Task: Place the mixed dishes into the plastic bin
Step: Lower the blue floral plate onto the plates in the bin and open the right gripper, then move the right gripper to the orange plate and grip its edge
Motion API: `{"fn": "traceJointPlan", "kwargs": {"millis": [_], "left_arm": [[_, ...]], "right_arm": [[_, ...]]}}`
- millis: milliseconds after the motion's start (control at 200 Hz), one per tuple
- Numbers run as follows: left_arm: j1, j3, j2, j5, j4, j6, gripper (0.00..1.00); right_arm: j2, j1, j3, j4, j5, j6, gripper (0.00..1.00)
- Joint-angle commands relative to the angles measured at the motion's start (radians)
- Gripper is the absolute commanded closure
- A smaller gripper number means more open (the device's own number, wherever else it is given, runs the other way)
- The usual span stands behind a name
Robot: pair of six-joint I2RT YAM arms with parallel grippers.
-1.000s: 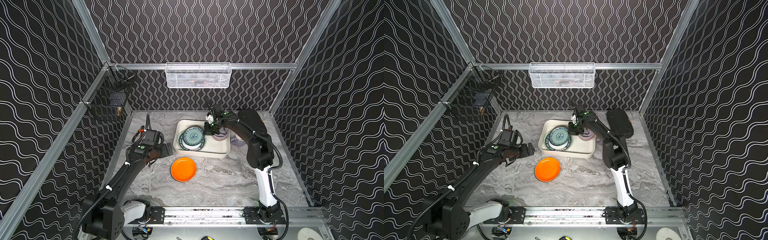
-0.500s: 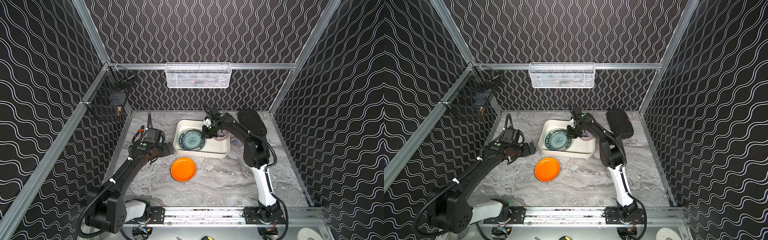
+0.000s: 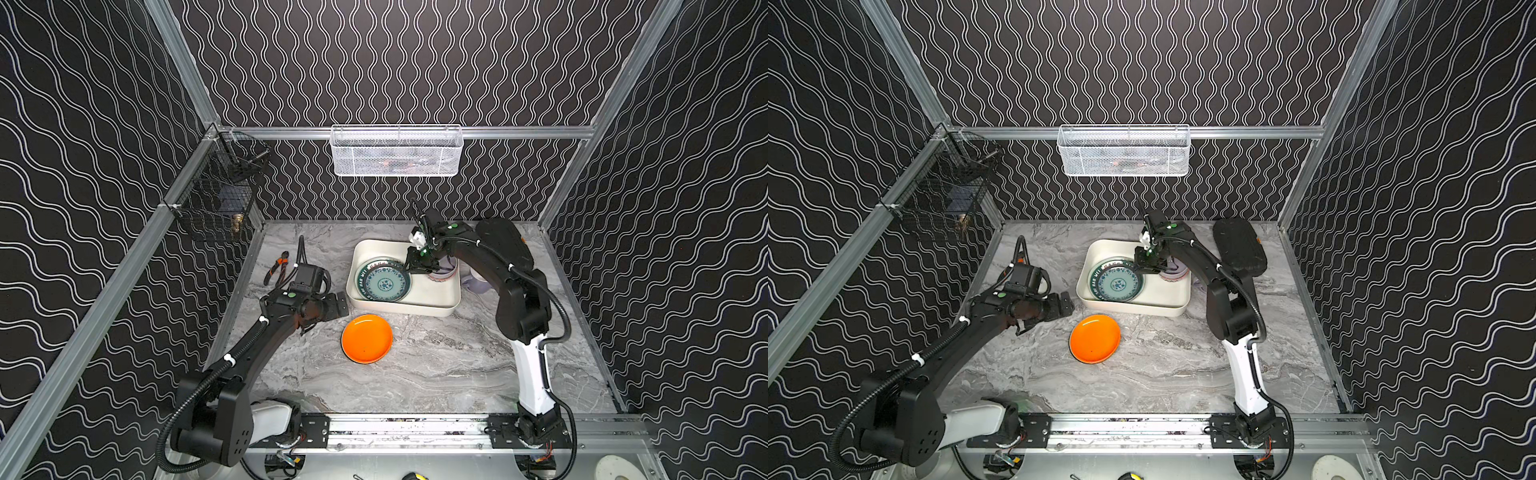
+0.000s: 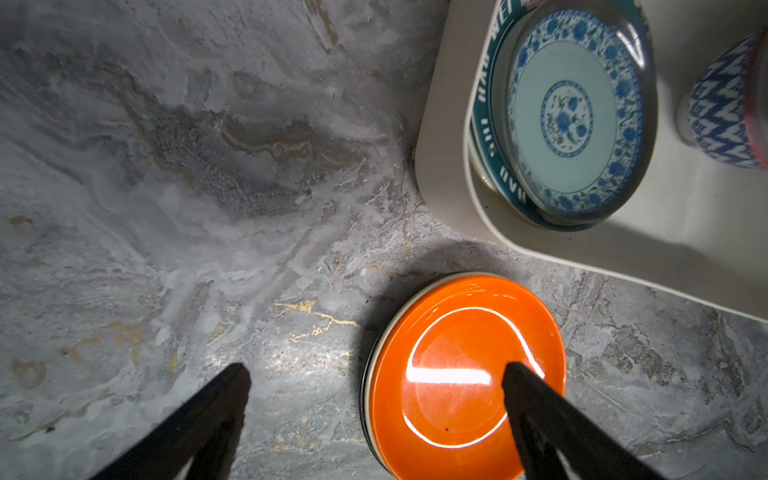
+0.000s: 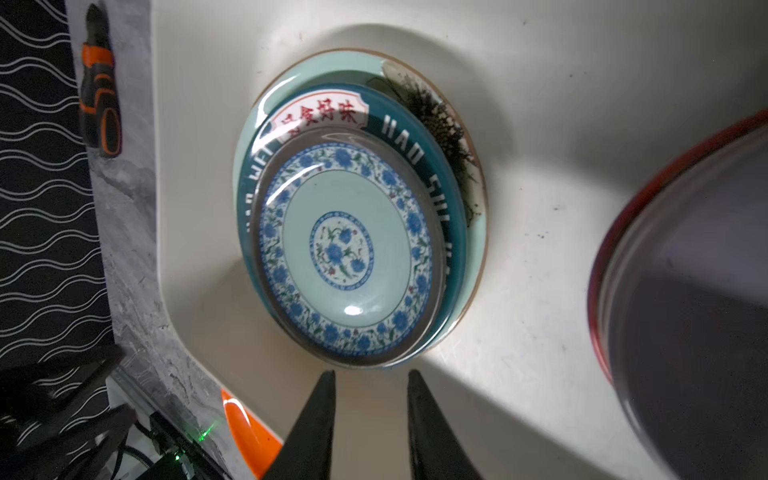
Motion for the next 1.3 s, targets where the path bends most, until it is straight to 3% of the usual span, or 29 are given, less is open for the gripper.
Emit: {"fn": "traceJointPlan", "kwargs": {"millis": [0,240,490,706,1046,1296], "left_arm": [[0.002,-0.042,-0.016,0.026,0.023,-0.032,0.02],[-0.002,-0.146,-0.083,0.054,0.041,-0.089,0.15],[-0.107,-0.165,-0.098,0.014,0.04,-0.15,0.22],[-0.163,-0.182,-0.131,-0.002,0.022,-0.194,0.22],[-0.172,-0.165,-0.203,-0.01,-0.021,-0.214,0.18],[-0.172,-0.162,-0.214,-0.01,-0.026,-0.214,0.18]], "right_arm": [[-0.068,0.033,-0.035,-0.074,0.036,-0.046,0.69],[-0.239,0.168,-0.3,-0.016,0.074,-0.017,0.7],[-0.275,0.278,-0.484,0.096,0.049,0.053,0.7],[-0.229,0.307,-0.496,0.126,0.052,0.063,0.69],[-0.164,0.317,-0.492,0.14,0.055,0.065,0.7],[-0.131,0.319,-0.473,0.136,0.056,0.065,0.76]]}}
